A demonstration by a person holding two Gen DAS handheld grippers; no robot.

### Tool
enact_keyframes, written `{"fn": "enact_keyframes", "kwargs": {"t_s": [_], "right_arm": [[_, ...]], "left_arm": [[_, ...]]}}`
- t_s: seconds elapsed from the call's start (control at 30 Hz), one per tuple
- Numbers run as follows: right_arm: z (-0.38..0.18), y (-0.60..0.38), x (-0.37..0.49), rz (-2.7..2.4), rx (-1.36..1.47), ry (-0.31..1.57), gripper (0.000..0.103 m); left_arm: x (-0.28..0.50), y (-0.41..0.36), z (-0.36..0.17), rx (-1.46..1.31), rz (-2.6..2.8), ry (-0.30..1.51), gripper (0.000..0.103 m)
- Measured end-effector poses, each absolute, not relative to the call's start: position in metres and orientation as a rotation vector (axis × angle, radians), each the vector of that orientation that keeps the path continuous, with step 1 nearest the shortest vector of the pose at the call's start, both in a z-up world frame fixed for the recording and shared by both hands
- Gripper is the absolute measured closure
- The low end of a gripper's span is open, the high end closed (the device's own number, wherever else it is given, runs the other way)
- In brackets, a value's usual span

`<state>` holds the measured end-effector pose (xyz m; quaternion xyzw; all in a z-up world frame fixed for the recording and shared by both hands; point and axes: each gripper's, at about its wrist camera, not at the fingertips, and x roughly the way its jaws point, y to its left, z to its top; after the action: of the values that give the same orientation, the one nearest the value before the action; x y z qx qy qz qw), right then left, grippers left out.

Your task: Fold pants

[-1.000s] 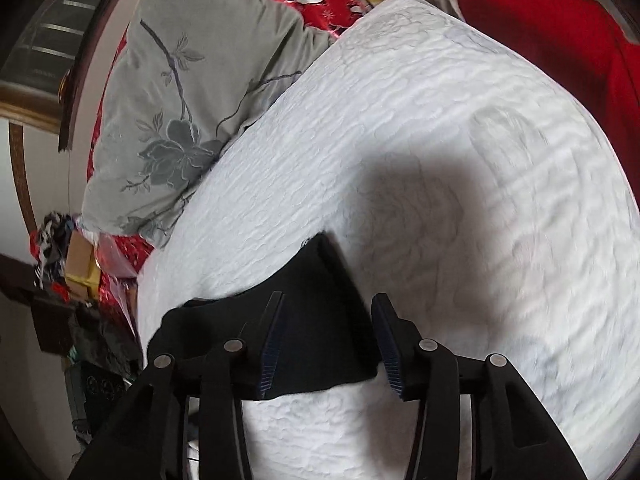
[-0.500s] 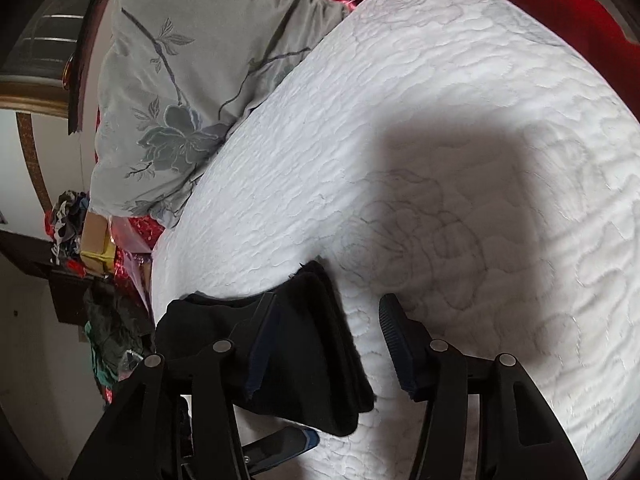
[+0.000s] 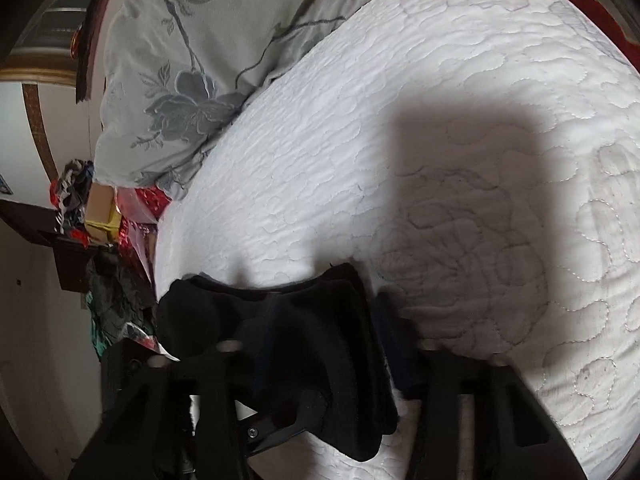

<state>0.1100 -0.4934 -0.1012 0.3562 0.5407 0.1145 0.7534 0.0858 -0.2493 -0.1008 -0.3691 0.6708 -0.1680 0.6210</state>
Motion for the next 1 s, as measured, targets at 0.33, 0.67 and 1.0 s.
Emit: {"fn": "enact_keyframes", "kwargs": {"t_s": [0.33,0.67,1.0], "right_arm": [[-0.079,-0.477,0.099,0.147,0.691,1.162,0.090],[-0.015,-0.407,0.114,0.194,0.617,1.108,0.092],[-0.019,-0.282,0.161,0.302,0.587,1.147,0.093]], "left_arm": [[0.086,-0.223,-0.083,-0.902,-0.473,1.546,0.097],[0.099,-0.133,-0.051,-1.033,-0.441,1.427,0.097],[0.118,-0.012,-0.068,-1.155,-0.270,1.352,0.097]]}}
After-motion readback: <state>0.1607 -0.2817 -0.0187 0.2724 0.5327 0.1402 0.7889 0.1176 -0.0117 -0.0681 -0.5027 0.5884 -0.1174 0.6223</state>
